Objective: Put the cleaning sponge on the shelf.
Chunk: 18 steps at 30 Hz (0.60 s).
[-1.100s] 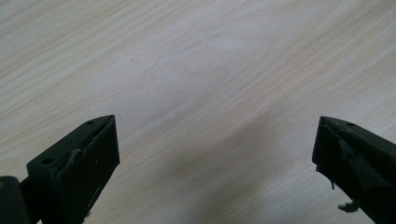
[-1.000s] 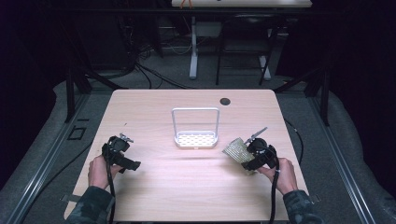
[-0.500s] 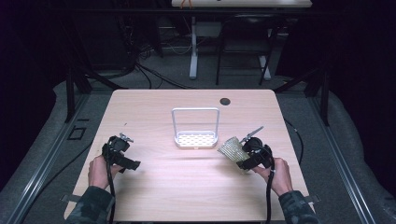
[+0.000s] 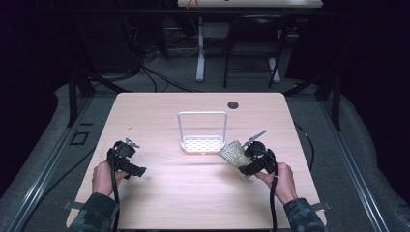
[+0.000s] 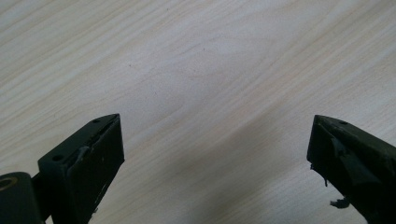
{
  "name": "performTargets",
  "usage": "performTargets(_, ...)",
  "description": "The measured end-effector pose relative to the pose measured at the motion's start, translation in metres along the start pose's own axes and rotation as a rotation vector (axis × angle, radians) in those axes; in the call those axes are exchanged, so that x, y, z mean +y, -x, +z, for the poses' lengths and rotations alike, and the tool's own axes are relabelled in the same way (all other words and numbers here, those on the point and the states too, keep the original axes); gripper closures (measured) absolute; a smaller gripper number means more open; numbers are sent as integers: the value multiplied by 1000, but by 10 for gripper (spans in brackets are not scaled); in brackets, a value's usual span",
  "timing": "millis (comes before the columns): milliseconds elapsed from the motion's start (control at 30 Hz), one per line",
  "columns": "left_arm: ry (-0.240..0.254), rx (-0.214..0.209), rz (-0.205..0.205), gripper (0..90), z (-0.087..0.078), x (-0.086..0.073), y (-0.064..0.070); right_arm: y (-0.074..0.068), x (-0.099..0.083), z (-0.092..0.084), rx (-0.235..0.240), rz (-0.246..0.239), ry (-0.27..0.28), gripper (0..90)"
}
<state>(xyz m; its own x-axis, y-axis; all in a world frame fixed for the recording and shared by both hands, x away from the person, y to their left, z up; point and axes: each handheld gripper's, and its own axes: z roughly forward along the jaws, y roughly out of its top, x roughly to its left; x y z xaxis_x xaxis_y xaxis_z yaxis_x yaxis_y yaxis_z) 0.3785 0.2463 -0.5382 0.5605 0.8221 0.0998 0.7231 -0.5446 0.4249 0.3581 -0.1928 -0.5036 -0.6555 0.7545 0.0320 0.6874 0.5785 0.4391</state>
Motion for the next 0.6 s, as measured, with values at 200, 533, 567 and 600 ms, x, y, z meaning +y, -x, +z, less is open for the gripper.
performTargets(200, -3, 4, -2, 37, 0, 0, 0, -4, 4, 1, -2, -9, 2, 474)
performTargets(533, -2, 5, -2, 38, 0, 0, 0, -14, 14, 5, 5, -14, 2, 472)
performTargets(567, -2, 5, -2, 38, 0, 0, 0, -14, 14, 5, 5, -14, 2, 472)
performTargets(600, -3, 5, -3, 38, 0, 0, 0, -14, 15, 5, 3, -12, 5, 472)
